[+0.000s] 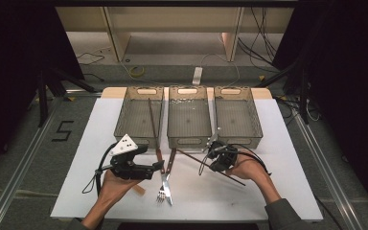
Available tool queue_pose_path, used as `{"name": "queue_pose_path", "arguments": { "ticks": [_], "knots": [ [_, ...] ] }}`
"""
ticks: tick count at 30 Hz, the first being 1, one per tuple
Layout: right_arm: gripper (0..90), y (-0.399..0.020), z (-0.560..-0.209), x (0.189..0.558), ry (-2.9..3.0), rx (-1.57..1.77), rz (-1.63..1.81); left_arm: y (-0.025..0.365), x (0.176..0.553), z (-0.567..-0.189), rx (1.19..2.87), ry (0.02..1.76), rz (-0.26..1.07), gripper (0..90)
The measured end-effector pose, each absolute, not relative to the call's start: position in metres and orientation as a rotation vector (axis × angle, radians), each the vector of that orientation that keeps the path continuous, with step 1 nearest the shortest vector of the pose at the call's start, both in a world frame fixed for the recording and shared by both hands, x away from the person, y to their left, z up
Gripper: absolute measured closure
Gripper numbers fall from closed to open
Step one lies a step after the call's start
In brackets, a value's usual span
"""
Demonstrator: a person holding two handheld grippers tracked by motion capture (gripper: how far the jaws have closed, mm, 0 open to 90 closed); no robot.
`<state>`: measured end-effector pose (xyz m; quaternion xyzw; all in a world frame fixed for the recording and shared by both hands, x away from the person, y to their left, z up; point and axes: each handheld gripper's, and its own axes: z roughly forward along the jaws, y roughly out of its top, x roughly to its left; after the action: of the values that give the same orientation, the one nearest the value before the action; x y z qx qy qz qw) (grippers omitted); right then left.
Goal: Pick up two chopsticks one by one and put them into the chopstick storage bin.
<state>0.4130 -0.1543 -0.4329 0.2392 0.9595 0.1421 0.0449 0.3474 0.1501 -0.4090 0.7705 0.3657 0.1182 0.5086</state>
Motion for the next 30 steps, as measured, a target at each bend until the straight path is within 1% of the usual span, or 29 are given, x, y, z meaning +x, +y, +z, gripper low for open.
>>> {"name": "queue_pose_path", "arguments": {
  "ticks": [2,8,16,18,22,25,30],
  "knots": [
    [85.9,-0.157,-0.426,0.412,2.915,0.741,0.484,0.148,0.348,-0.409,1.840,0.884,0.242,15.3],
    [85.9,-0.162,-0.402,0.406,2.855,0.755,0.663,0.138,0.347,-0.409,1.819,0.886,0.176,15.3],
    [85.9,-0.147,-0.377,0.388,2.774,0.667,0.862,0.128,0.353,-0.414,1.765,0.922,0.081,17.4],
    [85.8,-0.142,-0.373,0.384,2.768,0.638,0.900,0.128,0.355,-0.413,1.732,0.943,0.039,21.0],
    [85.8,-0.135,-0.373,0.380,2.773,0.609,0.947,0.122,0.354,-0.410,1.726,0.941,0.029,23.0],
    [85.8,-0.131,-0.373,0.379,2.768,0.594,0.976,0.121,0.357,-0.411,1.683,0.973,-0.026,25.7],
    [85.8,-0.126,-0.371,0.375,2.764,0.561,1.020,0.124,0.362,-0.414,1.625,0.995,-0.087,35.0]
  ]
}}
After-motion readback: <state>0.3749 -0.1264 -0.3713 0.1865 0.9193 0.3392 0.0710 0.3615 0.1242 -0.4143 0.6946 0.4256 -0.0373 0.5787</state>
